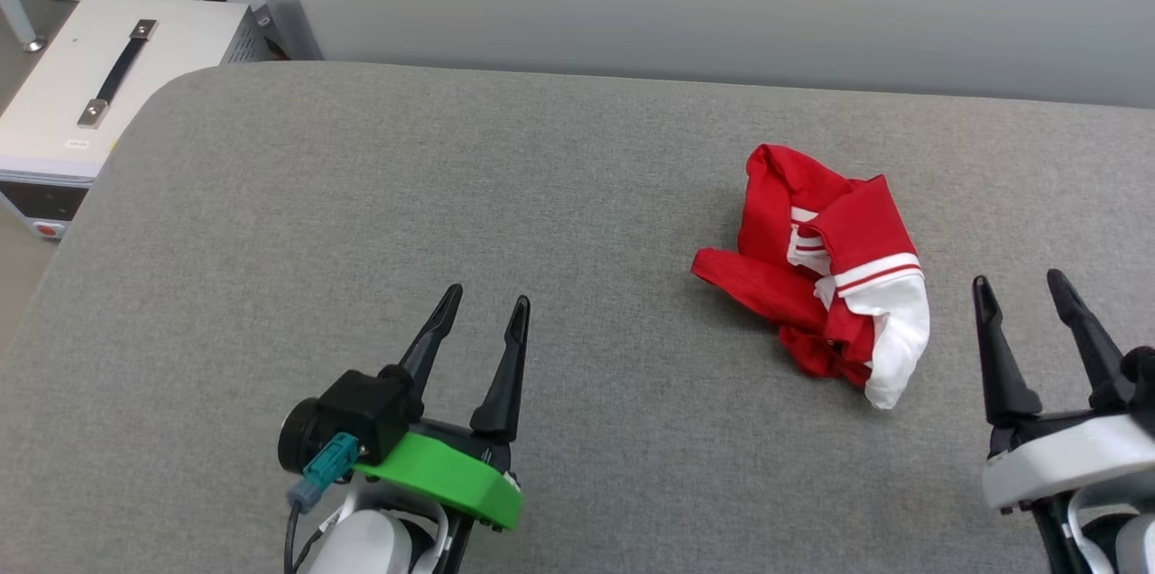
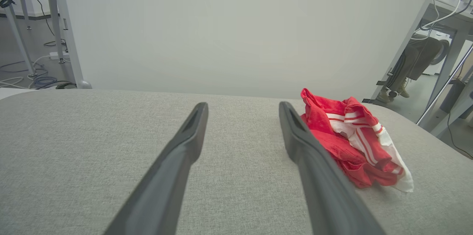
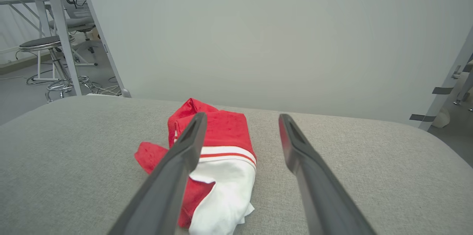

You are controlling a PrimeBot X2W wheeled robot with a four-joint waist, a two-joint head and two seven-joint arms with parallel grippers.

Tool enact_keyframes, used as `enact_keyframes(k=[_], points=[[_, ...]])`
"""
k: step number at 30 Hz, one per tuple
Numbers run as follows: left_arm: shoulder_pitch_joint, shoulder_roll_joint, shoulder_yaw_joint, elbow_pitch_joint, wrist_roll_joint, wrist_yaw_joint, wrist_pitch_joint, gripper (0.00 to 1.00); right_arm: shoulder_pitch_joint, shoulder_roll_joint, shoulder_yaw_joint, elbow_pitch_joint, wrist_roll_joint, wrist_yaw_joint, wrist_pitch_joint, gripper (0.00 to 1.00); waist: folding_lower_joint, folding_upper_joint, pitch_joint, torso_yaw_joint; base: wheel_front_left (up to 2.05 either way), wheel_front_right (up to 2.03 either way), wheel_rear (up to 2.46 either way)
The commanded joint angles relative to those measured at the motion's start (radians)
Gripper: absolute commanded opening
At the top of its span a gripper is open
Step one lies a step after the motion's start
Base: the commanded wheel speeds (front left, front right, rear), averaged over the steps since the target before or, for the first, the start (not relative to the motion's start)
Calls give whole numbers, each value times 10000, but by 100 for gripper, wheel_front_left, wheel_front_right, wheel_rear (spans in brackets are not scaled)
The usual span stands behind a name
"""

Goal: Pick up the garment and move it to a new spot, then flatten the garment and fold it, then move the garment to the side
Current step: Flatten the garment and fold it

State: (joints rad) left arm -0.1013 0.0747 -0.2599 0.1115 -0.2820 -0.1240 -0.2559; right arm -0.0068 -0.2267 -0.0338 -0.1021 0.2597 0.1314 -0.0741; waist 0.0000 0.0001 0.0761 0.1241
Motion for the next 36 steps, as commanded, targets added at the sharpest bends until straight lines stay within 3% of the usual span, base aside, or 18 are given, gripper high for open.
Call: enact_keyframes(k=[1, 9, 15, 20, 21, 28, 31, 36], points=[[117, 5, -33, -12, -41, -67, -59, 100, 157, 160, 27, 13, -187, -7, -333, 100, 0, -1, 40, -101, 0, 0, 0], [-63, 58, -216, 23, -145, -67, -59, 100, 251, 630, -55, 272, -737, -7, -1144, 100, 0, -1, 316, -621, 0, 0, 0], [-1400, 625, -1404, 1166, -593, -67, 576, 100, 69, 859, -60, 129, -878, -7, -1093, 100, 0, -1, 809, -1262, 0, 0, 0], [-3675, 1078, -2696, 1854, -1524, -67, 2863, 100, -83, 1018, -50, 203, -850, -7, -1089, 100, 0, -1, 1354, -1808, 0, 0, 0], [-4895, 1201, -3226, 2170, -2370, -67, 4483, 100, -229, 1079, -28, 340, -862, -7, -1158, 100, 0, -1, 1601, -2142, 0, 0, 0], [-6930, 1553, -4124, 2900, -4779, -67, 8735, 100, -641, 1250, 299, 669, -830, -7, -1392, 100, 0, -1, 2072, -2970, 0, 0, 0], [-7479, 1792, -4217, 3234, -4934, -64, 9609, 100, -771, 1317, 395, 773, -800, -7, -1492, 100, 0, -1, 2261, -3273, 0, 0, 0], [-7862, 1933, -4379, 3708, -4726, -56, 9777, 100, -915, 1393, 540, 949, -772, -7, -1609, 100, 0, -1, 2531, -3636, 0, 0, 0]])
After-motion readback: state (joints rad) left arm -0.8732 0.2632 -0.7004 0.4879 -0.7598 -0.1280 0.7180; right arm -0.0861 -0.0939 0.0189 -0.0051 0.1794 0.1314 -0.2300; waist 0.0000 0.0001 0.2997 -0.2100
